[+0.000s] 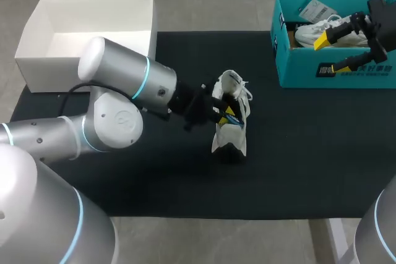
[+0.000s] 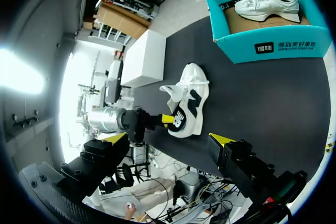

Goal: Take the shoe out of the shoebox, open the shoe tongue, remove and reinsert the insole, then place the shoe into the shoebox

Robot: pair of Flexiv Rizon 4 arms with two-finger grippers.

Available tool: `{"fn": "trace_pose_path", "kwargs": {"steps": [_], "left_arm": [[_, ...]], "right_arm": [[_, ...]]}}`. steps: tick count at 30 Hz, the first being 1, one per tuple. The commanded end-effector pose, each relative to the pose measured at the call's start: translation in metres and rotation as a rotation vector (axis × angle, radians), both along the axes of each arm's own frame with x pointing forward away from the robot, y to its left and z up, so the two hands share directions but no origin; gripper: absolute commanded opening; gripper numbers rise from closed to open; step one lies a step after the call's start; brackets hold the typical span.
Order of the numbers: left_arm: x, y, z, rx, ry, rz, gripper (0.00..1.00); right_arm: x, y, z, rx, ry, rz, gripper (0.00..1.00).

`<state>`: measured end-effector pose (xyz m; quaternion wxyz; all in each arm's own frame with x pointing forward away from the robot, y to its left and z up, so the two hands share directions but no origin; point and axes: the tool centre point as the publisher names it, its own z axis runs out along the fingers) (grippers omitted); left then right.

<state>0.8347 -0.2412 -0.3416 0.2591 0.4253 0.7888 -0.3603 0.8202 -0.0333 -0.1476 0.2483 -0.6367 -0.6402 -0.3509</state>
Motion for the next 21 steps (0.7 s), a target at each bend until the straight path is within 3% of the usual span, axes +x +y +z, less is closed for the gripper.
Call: {"fn": "trace_pose_path", "kwargs": {"steps": [1,13,21], "left_arm": [[0.002,-0.005,-0.005,0.035,-0.01,0.0,0.0],[0.014,-0.003,-0.022,0.107,-0.13,0.024,0.0],[0.022,-0.001,-0.029,0.102,-0.092,0.063,0.0]], "right_arm": [[0.0,0.0,0.0,-0.002,0.001,-0.001,1.0],[0.0,0.0,0.0,-0.002,0.001,-0.001,1.0],[0.0,0.0,0.0,-0.002,0.001,-0.001,1.0]]}}
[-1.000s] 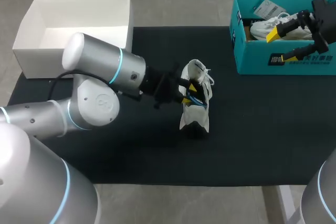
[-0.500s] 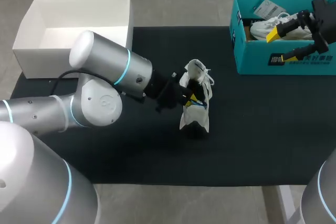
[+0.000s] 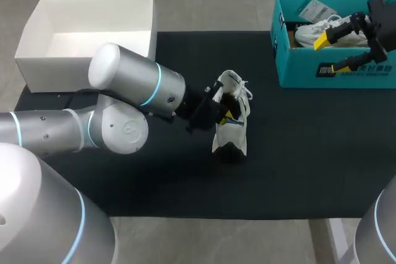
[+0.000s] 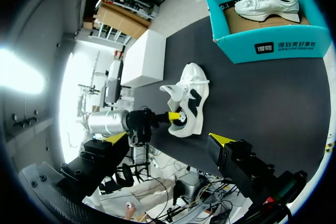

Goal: Take the shoe out of the shoebox, open the shoe tongue, remove and reinsert the insole, then place the shoe into the shoebox

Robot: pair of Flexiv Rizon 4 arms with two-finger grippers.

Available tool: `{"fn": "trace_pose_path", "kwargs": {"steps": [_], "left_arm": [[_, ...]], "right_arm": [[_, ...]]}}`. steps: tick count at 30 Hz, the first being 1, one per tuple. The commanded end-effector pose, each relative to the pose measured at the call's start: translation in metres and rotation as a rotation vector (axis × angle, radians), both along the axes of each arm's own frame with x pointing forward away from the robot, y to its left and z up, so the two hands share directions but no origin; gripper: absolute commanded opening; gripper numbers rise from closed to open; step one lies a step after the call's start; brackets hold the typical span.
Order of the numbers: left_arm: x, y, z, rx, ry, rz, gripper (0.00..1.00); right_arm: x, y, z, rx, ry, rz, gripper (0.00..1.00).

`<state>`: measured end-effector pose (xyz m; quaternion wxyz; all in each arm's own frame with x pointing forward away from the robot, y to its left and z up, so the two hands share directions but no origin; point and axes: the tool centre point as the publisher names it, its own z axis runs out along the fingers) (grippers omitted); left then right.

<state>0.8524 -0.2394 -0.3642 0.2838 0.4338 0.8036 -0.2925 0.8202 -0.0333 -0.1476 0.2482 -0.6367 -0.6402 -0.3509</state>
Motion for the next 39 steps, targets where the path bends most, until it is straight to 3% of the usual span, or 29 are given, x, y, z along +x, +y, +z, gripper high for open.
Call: {"fn": "trace_pose_path", "kwargs": {"steps": [1,3,4,5,6,7,8,9,13,19,21,22,23,39], "left_arm": [[0.003,-0.002,-0.006,-0.004,0.015,0.012,0.0],[0.0,0.0,-0.002,-0.017,0.024,0.008,0.0],[-0.002,0.001,0.001,-0.019,0.025,0.006,0.05],[-0.003,0.002,0.004,-0.028,0.024,0.003,0.37],[-0.005,0.003,0.008,-0.034,0.025,0.001,0.48],[-0.007,0.005,0.012,-0.039,0.021,-0.002,0.67],[-0.007,0.006,0.015,-0.044,0.012,-0.004,0.78],[-0.009,0.007,0.018,-0.047,0.003,-0.007,0.79],[-0.012,0.01,0.026,-0.055,-0.012,-0.016,0.74],[-0.014,0.012,0.025,-0.056,-0.015,-0.024,0.44],[-0.014,0.011,0.023,-0.055,-0.008,-0.025,0.29],[-0.014,0.011,0.022,-0.054,-0.006,-0.027,0.1],[-0.014,0.01,0.021,-0.053,-0.004,-0.028,0.0],[-0.018,0.001,0.002,0.002,0.031,-0.072,0.0]], "right_arm": [[0.0,0.0,0.0,-0.002,0.001,-0.001,1.0],[0.0,0.0,0.0,-0.002,0.001,-0.001,1.0],[0.0,0.0,0.0,-0.002,0.001,-0.001,1.0],[0.0,0.0,0.0,-0.002,0.001,-0.001,1.0],[0.0,0.0,0.0,-0.002,0.001,-0.001,1.0],[0.0,0.0,0.0,-0.002,0.001,-0.001,1.0],[0.0,0.0,0.0,-0.002,0.001,-0.001,1.0],[0.0,0.0,0.0,-0.002,0.001,-0.001,1.0],[0.0,0.0,0.0,-0.002,0.001,-0.001,1.0],[0.0,0.0,0.0,-0.002,0.001,-0.001,1.0],[0.0,0.0,0.0,-0.002,0.001,-0.001,1.0],[0.0,0.0,0.0,-0.002,0.001,-0.001,1.0],[0.0,0.0,0.0,-0.002,0.001,-0.001,1.0],[0.0,0.0,0.0,-0.002,0.001,-0.001,1.0]]}}
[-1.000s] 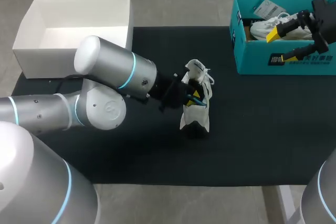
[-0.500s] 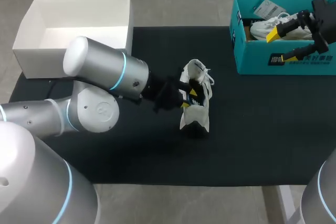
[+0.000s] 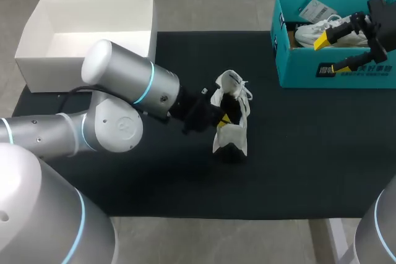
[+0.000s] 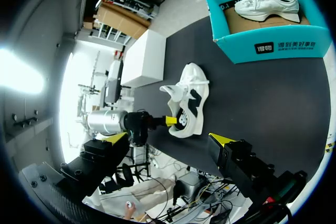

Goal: Take the shoe out of the shoebox, open the shoe tongue, remove and reinsert the insole, then place the shoe into the shoebox

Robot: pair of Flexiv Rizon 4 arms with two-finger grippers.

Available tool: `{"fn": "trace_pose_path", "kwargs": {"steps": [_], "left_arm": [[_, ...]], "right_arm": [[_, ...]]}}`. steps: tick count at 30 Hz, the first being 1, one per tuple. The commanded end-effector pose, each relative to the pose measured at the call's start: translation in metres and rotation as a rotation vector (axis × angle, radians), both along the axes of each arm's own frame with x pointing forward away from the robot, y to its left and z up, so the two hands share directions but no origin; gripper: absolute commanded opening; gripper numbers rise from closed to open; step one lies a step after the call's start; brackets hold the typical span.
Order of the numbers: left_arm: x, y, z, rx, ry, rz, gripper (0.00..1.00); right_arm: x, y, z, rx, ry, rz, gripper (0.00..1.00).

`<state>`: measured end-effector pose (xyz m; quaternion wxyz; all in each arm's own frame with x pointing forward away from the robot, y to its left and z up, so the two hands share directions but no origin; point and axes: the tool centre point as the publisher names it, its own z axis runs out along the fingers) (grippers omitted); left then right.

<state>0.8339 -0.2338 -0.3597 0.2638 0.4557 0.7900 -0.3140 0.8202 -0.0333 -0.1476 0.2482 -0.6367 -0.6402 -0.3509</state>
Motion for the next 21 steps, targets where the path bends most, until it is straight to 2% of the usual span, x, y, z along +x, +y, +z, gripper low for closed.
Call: {"fn": "trace_pose_path", "kwargs": {"steps": [1,2,3,4,7,12,13,16,17,18,21], "left_arm": [[0.0,-0.003,0.0,0.015,-0.001,-0.001,0.0],[0.0,-0.002,0.003,0.014,-0.002,-0.002,0.03],[0.0,-0.001,0.006,0.006,-0.005,0.0,0.26],[0.001,0.001,0.01,0.001,-0.012,0.005,0.36],[0.002,0.005,0.019,-0.009,-0.037,0.014,0.47],[0.003,0.007,0.025,-0.018,-0.053,0.02,0.44],[0.003,0.007,0.024,-0.021,-0.051,0.02,0.4],[0.004,0.003,0.017,-0.009,-0.035,0.013,0.21],[0.003,0.002,0.015,-0.005,-0.032,0.011,0.04],[0.003,0.001,0.012,0.001,-0.029,0.007,0.0],[0.002,-0.002,0.007,0.01,-0.014,-0.004,0.0]], "right_arm": [[0.0,0.0,0.0,-0.002,0.001,-0.001,1.0],[0.0,0.0,0.0,-0.002,0.001,-0.001,1.0],[0.0,0.0,0.0,-0.002,0.001,-0.001,1.0],[0.0,0.0,0.0,-0.002,0.001,-0.001,1.0],[0.0,0.0,0.0,-0.002,0.001,-0.001,1.0],[0.0,0.0,0.0,-0.002,0.001,-0.001,1.0],[0.0,0.0,0.0,-0.002,0.001,-0.001,1.0],[0.0,0.0,0.0,-0.002,0.001,-0.001,1.0],[0.0,0.0,0.0,-0.002,0.001,-0.001,1.0],[0.0,0.0,0.0,-0.002,0.001,-0.001,1.0],[0.0,0.0,0.0,-0.002,0.001,-0.001,1.0]]}}
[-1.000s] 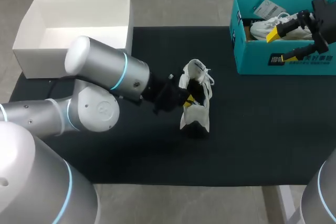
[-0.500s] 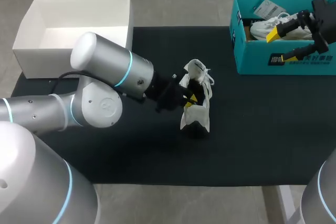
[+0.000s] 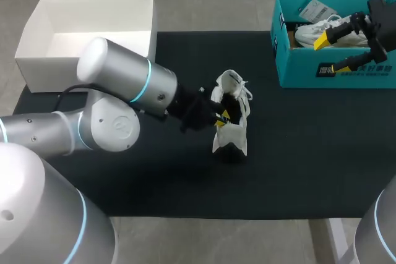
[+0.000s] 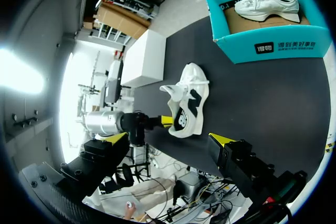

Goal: Take the shoe out of the shoebox, open the shoe tongue, remove and reinsert the insole, then place the shoe into the shoebox

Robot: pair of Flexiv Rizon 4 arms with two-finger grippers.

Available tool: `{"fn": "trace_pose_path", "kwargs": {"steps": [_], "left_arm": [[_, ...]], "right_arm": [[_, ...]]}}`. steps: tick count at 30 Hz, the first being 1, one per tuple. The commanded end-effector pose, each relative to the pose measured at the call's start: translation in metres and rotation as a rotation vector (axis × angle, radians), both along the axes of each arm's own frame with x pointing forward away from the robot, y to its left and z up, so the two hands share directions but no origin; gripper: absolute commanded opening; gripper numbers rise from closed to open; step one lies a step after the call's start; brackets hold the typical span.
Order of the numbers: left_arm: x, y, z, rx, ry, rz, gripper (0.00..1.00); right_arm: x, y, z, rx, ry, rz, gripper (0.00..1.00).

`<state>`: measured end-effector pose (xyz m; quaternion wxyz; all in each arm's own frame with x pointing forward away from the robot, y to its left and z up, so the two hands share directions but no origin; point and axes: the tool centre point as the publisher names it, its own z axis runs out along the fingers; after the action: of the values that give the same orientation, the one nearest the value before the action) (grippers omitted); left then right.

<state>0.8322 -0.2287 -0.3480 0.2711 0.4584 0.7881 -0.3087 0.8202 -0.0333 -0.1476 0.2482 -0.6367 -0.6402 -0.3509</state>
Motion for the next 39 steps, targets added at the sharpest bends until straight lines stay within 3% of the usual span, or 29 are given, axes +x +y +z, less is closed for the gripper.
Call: {"fn": "trace_pose_path", "kwargs": {"steps": [1,7,16,33,39], "left_arm": [[0.003,-0.008,-0.006,0.013,0.008,-0.01,0.0],[0.003,-0.006,0.006,0.039,-0.017,-0.035,0.0],[0.014,0.003,0.022,0.203,-0.126,-0.146,0.0],[0.007,0.007,0.008,0.348,-0.084,-0.258,0.0],[0.008,0.002,0.002,0.35,-0.072,-0.272,0.0]], "right_arm": [[0.0,0.0,0.0,-0.002,0.001,-0.001,1.0],[0.0,0.0,0.0,-0.002,0.001,-0.001,1.0],[0.0,0.0,0.0,-0.002,0.001,-0.001,1.0],[0.0,0.0,0.0,-0.002,0.001,-0.001,1.0],[0.0,0.0,0.0,-0.002,0.001,-0.001,1.0]]}}
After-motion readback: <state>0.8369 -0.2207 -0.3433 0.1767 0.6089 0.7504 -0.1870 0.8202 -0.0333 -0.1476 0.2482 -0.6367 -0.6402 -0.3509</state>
